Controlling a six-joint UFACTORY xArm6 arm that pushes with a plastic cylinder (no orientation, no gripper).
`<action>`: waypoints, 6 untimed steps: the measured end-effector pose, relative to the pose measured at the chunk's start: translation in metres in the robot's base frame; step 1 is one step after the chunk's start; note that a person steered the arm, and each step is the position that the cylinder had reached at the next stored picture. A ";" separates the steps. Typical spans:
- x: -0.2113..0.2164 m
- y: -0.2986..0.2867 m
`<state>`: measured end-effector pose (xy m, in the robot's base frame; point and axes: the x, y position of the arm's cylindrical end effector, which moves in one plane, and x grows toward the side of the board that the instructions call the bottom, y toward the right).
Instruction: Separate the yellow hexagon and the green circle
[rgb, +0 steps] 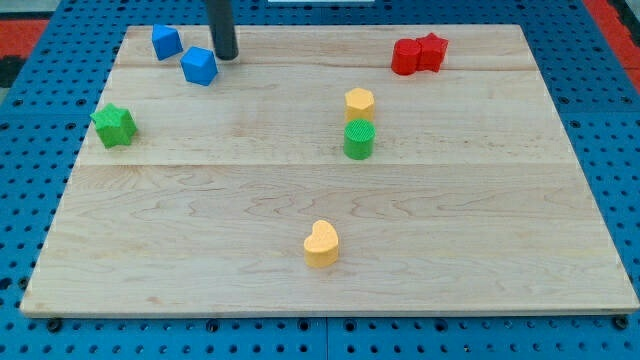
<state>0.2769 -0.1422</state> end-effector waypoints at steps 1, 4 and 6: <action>0.023 -0.062; 0.123 0.205; 0.075 0.164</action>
